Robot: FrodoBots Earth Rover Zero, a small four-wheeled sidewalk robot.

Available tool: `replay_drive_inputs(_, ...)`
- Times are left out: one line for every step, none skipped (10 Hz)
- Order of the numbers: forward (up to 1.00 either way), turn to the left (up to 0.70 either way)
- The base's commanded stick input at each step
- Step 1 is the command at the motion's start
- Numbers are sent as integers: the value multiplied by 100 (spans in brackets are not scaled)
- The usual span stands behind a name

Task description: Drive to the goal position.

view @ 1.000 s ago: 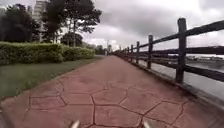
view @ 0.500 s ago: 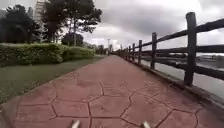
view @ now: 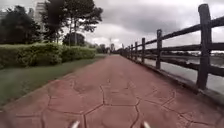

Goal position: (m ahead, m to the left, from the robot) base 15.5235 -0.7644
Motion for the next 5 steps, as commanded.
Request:
replay_drive_inputs(50, 0)
replay_drive_inputs(50, 4)
replay_drive_inputs(50, 3)
replay_drive_inputs(50, 4)
replay_drive_inputs(50, 0)
